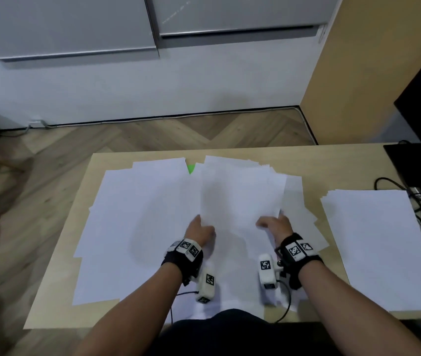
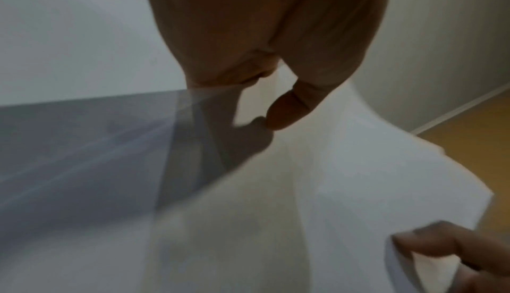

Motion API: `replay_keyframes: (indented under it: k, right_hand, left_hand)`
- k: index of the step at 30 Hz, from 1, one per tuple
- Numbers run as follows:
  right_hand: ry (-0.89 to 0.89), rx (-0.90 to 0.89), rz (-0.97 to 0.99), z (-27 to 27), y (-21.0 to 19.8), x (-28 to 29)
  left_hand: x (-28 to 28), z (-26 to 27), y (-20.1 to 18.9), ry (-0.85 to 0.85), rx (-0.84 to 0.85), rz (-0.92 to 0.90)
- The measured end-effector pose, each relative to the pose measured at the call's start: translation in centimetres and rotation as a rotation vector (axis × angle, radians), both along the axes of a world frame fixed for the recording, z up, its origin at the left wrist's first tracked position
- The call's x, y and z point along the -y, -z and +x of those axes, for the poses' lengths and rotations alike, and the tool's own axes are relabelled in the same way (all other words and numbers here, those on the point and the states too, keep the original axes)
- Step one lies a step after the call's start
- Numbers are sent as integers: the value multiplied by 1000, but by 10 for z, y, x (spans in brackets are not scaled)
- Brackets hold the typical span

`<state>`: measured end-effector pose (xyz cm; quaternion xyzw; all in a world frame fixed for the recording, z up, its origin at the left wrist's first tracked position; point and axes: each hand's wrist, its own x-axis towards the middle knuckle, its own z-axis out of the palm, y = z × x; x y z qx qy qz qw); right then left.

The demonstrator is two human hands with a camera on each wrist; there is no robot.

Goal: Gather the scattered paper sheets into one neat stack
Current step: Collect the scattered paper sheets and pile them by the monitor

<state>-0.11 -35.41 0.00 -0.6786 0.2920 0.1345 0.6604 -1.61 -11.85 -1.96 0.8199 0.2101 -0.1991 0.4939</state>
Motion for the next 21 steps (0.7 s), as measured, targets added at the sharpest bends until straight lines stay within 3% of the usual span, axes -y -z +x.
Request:
replay_keyframes:
  k: [5,9,11,16,21]
  right_hand:
    - [-9,364,-34,27,-76,-11]
    - [-16,614,3,26,-119,-17]
    - [-37,622,-39,26,-114,-19]
    - [-79,417,-141,15,-78,-25]
    - [20,479,-90,17,-88,-29]
  left_hand:
    - [-13,26,-80,-242,403,-301]
    - [-17,30,-120,-244,555,-436]
    - [-19,28,-122,-216,584,-414]
    - [-13,17,-103,-199,501,-351]
    - [-4,10,-109,-222,510,-431]
